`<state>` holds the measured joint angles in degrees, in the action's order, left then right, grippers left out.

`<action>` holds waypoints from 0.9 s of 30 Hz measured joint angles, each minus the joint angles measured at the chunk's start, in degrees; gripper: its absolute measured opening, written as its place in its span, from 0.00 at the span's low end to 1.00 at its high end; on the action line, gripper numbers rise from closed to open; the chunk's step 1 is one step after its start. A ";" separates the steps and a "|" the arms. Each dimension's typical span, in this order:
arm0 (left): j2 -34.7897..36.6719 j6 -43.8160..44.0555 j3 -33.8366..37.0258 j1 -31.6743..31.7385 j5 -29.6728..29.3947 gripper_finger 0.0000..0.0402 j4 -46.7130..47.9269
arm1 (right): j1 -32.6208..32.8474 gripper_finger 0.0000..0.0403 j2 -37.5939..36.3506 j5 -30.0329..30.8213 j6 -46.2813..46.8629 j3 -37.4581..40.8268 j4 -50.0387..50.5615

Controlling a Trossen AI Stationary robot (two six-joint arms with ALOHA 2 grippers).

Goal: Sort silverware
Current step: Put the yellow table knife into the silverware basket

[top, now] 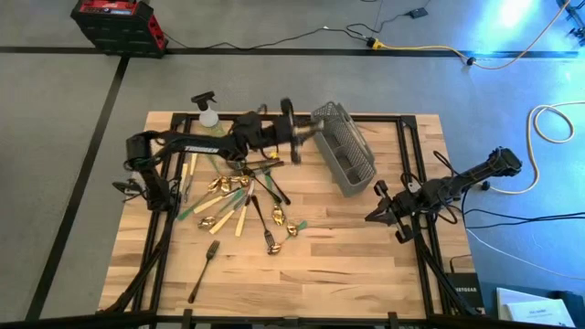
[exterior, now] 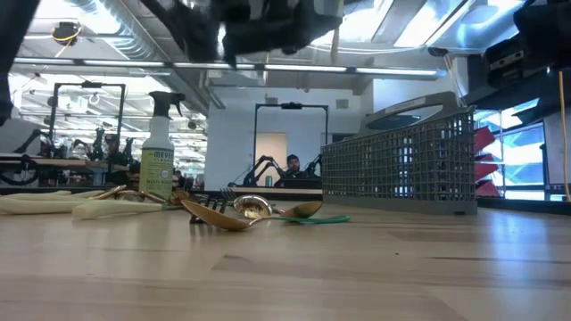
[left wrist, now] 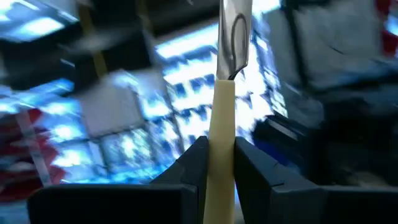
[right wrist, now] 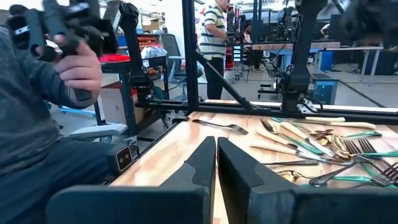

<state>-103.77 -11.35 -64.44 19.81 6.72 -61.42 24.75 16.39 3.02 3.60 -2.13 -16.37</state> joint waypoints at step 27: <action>-22.35 12.47 -15.00 8.92 -6.98 0.11 -0.83 | -0.02 0.00 0.00 2.93 -1.07 -0.02 3.44</action>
<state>-126.13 1.12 -79.44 28.73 -0.25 -62.24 24.73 16.40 5.95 2.53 -2.15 -12.93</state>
